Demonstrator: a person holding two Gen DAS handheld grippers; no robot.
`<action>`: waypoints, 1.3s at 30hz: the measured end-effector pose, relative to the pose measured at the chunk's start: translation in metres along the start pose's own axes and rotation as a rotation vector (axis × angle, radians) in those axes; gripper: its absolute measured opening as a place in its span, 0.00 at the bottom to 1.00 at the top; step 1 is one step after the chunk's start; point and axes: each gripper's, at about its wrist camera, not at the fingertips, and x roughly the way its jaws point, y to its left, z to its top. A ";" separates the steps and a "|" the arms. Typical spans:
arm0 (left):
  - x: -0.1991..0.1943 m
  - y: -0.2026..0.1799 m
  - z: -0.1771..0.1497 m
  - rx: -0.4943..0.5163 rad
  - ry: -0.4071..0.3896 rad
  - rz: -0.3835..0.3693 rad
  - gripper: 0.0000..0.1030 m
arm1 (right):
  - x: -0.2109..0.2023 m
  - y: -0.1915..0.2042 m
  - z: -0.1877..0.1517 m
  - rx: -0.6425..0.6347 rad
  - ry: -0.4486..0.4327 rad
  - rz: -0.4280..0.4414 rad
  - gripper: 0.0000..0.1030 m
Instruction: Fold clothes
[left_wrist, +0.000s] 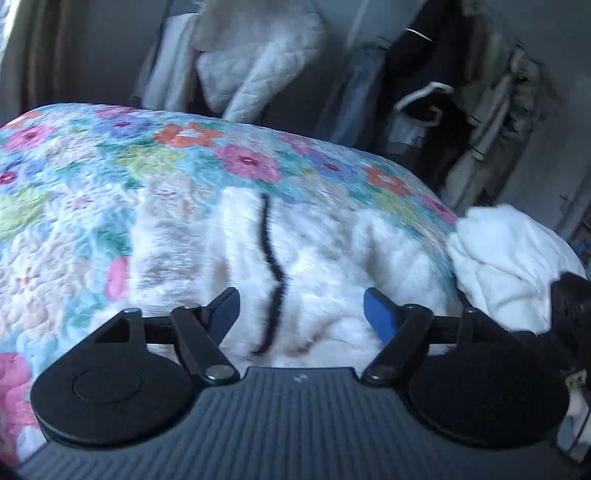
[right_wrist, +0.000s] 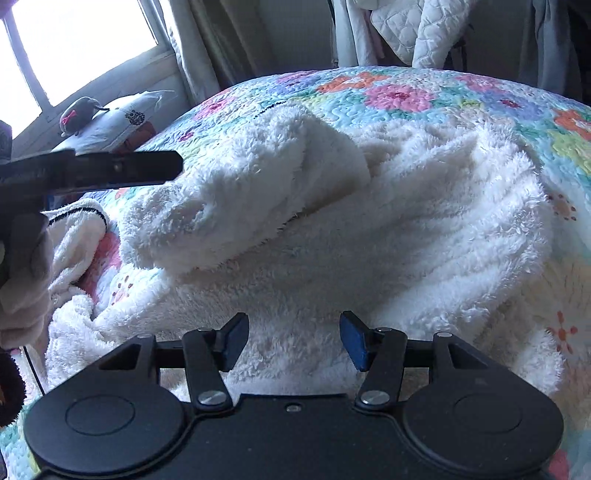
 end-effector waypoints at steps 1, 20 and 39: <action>0.002 0.009 0.004 -0.040 0.002 0.046 0.91 | -0.001 -0.001 0.001 0.001 -0.004 0.000 0.58; -0.034 0.101 0.094 0.169 -0.167 0.496 0.09 | -0.002 0.017 0.011 0.013 -0.044 0.041 0.59; -0.191 0.208 -0.031 -0.117 -0.049 0.801 0.71 | -0.111 -0.063 -0.087 0.355 -0.115 -0.126 0.64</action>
